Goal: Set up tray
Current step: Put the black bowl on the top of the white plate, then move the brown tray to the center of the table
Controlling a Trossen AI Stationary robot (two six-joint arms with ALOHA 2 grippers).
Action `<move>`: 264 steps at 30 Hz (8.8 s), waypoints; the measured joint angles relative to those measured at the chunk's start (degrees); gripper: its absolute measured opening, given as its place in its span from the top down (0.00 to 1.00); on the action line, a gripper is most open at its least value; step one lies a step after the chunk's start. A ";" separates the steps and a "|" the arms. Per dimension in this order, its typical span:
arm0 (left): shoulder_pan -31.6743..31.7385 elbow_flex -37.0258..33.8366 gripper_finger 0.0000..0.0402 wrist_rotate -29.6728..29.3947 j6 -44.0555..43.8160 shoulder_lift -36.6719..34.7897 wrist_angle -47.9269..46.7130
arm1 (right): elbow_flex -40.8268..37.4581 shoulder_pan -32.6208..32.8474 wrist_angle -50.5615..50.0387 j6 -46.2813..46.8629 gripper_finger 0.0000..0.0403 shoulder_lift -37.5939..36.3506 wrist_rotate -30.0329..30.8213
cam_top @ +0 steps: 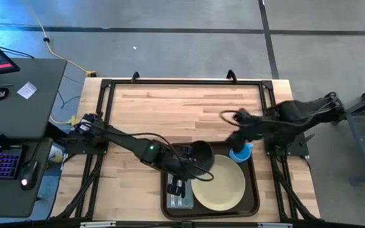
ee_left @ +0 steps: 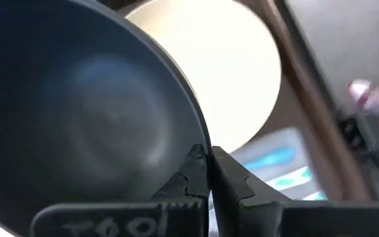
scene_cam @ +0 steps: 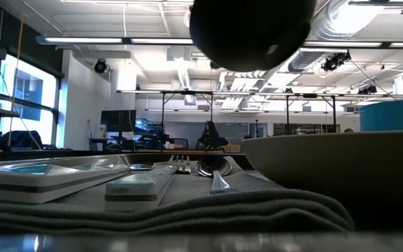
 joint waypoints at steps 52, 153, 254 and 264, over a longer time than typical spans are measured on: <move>0.04 0.36 0.90 -0.08 22.93 -0.28 -12.88 | -0.09 -10.44 8.02 -10.34 0.61 14.09 -14.67; -6.01 19.62 0.70 -26.97 -28.20 -15.38 -39.72 | -8.61 -2.07 9.26 -47.79 1.00 35.07 -24.64; 21.55 -34.47 0.55 7.60 -9.58 -9.93 3.59 | -13.18 20.48 3.58 11.75 0.71 -4.95 4.01; 21.51 -34.43 0.39 9.84 -9.95 -5.40 4.18 | -13.18 20.42 2.47 13.17 0.71 -4.97 2.90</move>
